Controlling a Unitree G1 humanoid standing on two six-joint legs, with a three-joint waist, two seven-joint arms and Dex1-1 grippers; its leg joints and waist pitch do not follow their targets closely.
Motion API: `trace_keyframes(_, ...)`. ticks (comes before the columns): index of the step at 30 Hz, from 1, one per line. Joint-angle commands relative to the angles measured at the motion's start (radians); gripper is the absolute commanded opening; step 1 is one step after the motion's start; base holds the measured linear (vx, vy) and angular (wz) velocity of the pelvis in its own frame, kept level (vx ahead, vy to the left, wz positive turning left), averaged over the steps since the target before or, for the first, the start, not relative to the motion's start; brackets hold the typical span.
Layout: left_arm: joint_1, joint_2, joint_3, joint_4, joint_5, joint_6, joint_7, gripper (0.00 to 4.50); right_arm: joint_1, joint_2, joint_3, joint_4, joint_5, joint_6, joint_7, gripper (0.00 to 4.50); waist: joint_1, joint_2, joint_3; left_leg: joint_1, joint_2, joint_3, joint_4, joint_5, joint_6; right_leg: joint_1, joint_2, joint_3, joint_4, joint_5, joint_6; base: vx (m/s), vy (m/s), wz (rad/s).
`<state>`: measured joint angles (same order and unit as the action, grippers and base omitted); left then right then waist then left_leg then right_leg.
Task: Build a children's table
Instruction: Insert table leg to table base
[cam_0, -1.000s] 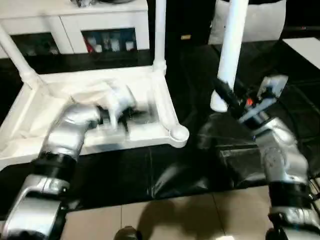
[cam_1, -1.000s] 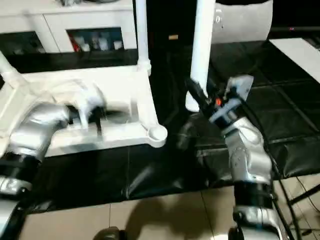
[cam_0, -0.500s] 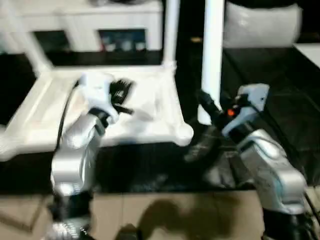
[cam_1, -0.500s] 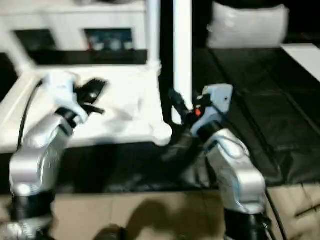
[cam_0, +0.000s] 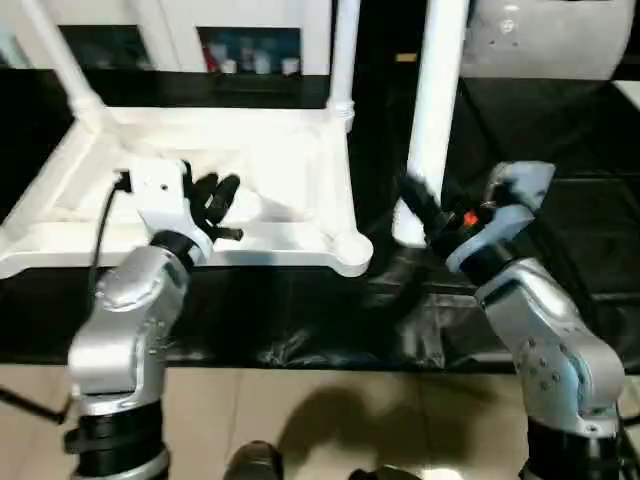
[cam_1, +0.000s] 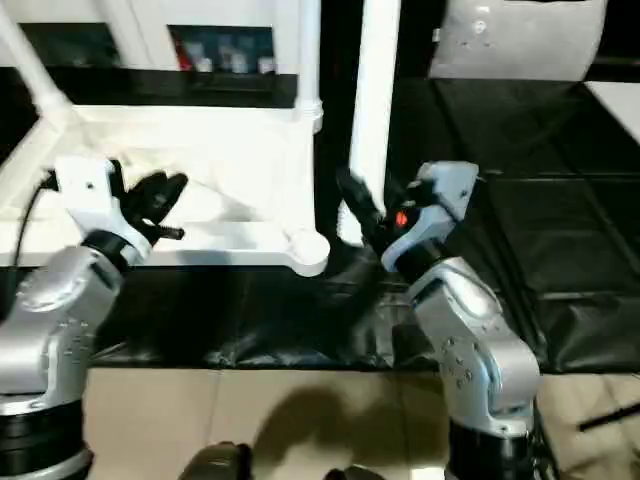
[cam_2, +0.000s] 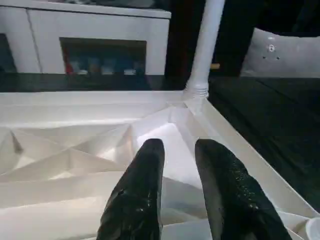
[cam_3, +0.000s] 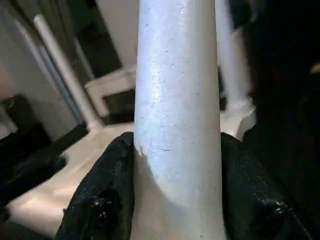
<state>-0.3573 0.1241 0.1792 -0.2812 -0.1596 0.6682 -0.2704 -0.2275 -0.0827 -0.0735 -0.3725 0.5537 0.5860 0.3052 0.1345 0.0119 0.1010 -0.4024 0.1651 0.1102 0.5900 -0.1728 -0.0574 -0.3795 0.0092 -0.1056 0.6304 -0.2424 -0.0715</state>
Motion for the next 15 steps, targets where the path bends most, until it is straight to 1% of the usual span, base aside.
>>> trace_keyframes(1, -0.162, 0.004, -0.051, 0.118, 0.018, 0.045, -0.009, 1.28, 0.008, -0.034, 0.111, 0.003, -0.006, -0.005, 0.134, 1.93, -0.003, -0.004, -0.082, 0.016, 0.089, -0.029, -0.055, -0.042, 0.116, 0.067, -0.18, 0.086, -0.074, 0.092, -0.004, 0.0, 0.0, 0.0)
trace_keyframes(2, -0.183, -0.001, -0.059, 0.143, 0.021, 0.045, -0.007, 1.28, 0.017, -0.045, 0.133, 0.01, -0.024, -0.025, 0.156, 1.93, 0.016, 0.003, -0.083, 0.027, 0.078, -0.018, -0.048, -0.058, 0.1, 0.056, -0.179, 0.089, -0.088, 0.038, -0.002, 0.0, 0.0, 0.0)
trace_keyframes(3, -0.254, -0.026, -0.076, 0.198, 0.008, 0.044, -0.02, 1.28, 0.009, -0.059, 0.164, 0.034, -0.068, -0.04, 0.156, 1.93, 0.023, 0.003, -0.09, 0.02, 0.079, -0.014, -0.049, -0.053, 0.079, 0.067, -0.179, 0.088, -0.094, -0.002, 0.0, 0.0, 0.0, 0.0)
trace_keyframes(4, -0.308, -0.055, -0.1, 0.233, -0.012, 0.04, -0.046, 1.28, -0.002, -0.063, 0.175, 0.058, -0.098, -0.047, 0.141, 1.93, 0.026, 0.004, -0.091, 0.018, 0.085, -0.018, -0.051, -0.048, 0.068, 0.069, -0.181, 0.086, -0.089, -0.005, -0.007, 0.0, 0.0, 0.0)
trace_keyframes(5, -0.335, -0.068, -0.116, 0.25, -0.024, 0.042, -0.065, 1.28, -0.011, -0.063, 0.179, 0.071, -0.11, -0.048, 0.132, 1.93, 0.025, 0.006, -0.092, 0.022, 0.095, -0.019, -0.055, -0.041, 0.067, 0.061, -0.18, 0.084, -0.089, 0.002, -0.026, -0.037, 0.054, 0.0)
trace_keyframes(6, -0.371, -0.091, -0.146, 0.274, -0.044, 0.042, -0.101, 1.28, -0.025, -0.071, 0.191, 0.093, -0.14, -0.06, 0.123, 1.93, 0.027, 0.008, -0.096, 0.034, 0.105, -0.021, -0.056, -0.059, 0.06, 0.056, -0.183, 0.086, -0.086, 0.003, -0.055, -0.037, 0.054, 0.0)
trace_keyframes(7, -0.391, -0.114, -0.182, 0.291, -0.049, 0.039, -0.121, 1.28, -0.027, -0.086, 0.199, 0.109, -0.158, -0.071, 0.122, 1.93, 0.03, 0.007, -0.098, 0.034, 0.107, -0.02, -0.055, -0.06, 0.054, 0.057, -0.188, 0.087, -0.08, 0.019, -0.069, -0.033, 0.07, 0.04)
trace_keyframes(8, -0.41, -0.13, -0.224, 0.313, -0.038, 0.028, -0.143, 1.28, -0.032, -0.099, 0.211, 0.128, -0.181, -0.09, 0.126, 1.93, 0.031, 0.016, -0.101, 0.033, 0.101, -0.014, -0.052, -0.051, 0.051, 0.056, -0.187, 0.088, -0.074, 0.054, -0.088, -0.026, 0.077, 0.0)
trace_keyframes(9, -0.419, -0.134, -0.261, 0.32, -0.025, 0.011, -0.165, 1.28, -0.039, -0.102, 0.214, 0.143, -0.19, -0.095, 0.121, 1.92, 0.026, 0.011, -0.101, 0.025, 0.096, -0.01, -0.052, -0.05, 0.061, 0.06, -0.188, 0.09, -0.073, 0.072, -0.095, -0.026, 0.077, 0.0)
trace_keyframes(10, -0.432, -0.144, -0.296, 0.298, -0.034, 0.007, -0.194, 1.28, -0.05, -0.108, 0.204, 0.165, -0.212, -0.091, 0.088, 1.92, 0.027, 0.018, -0.103, 0.027, 0.093, -0.004, -0.05, -0.066, 0.064, 0.058, -0.191, 0.092, -0.078, 0.063, -0.102, -0.027, 0.069, -0.01)
trace_keyframes(11, -0.442, -0.153, -0.286, 0.258, -0.077, 0.037, -0.209, 1.28, -0.062, -0.111, 0.192, 0.183, -0.228, -0.083, 0.059, 1.92, 0.029, 0.017, -0.106, 0.028, 0.092, -0.004, -0.049, -0.067, 0.064, 0.059, -0.193, 0.091, -0.076, 0.062, -0.11, -0.031, 0.051, 0.0)
trace_keyframes(12, -0.447, -0.162, -0.277, 0.232, -0.106, 0.06, -0.212, 1.28, -0.067, -0.116, 0.184, 0.193, -0.237, -0.08, 0.045, 1.91, 0.023, 0.026, -0.109, 0.025, 0.094, -0.004, -0.05, -0.066, 0.056, 0.061, -0.19, 0.088, -0.07, 0.074, -0.128, -0.031, 0.051, 0.0)
trace_keyframes(13, -0.448, -0.167, -0.274, 0.203, -0.125, 0.079, -0.211, 1.28, -0.068, -0.12, 0.173, 0.201, -0.239, -0.075, 0.036, 1.91, 0.02, 0.028, -0.107, 0.027, 0.097, -0.004, -0.048, -0.087, 0.057, 0.059, -0.193, 0.09, -0.071, 0.074, -0.149, 0.0, 0.0, 0.0)
trace_keyframes(14, -0.447, -0.168, -0.28, 0.178, -0.138, 0.093, -0.213, 1.28, -0.069, -0.127, 0.17, 0.209, -0.251, -0.086, 0.034, 1.91, 0.02, 0.028, -0.107, 0.027, 0.097, -0.004, -0.048, -0.087, 0.057, 0.059, -0.193, 0.09, -0.071, 0.074, -0.149, 0.0, 0.0, 0.0)
trace_keyframes(15, -0.439, -0.152, -0.332, 0.127, -0.125, 0.099, -0.226, 1.28, -0.072, -0.141, 0.164, 0.219, -0.265, -0.087, 0.031, 1.91, 0.017, 0.021, -0.103, 0.024, 0.089, 0.003, -0.046, -0.11, 0.069, 0.06, -0.194, 0.092, -0.076, 0.031, -0.16, 0.0, 0.0, 0.0)
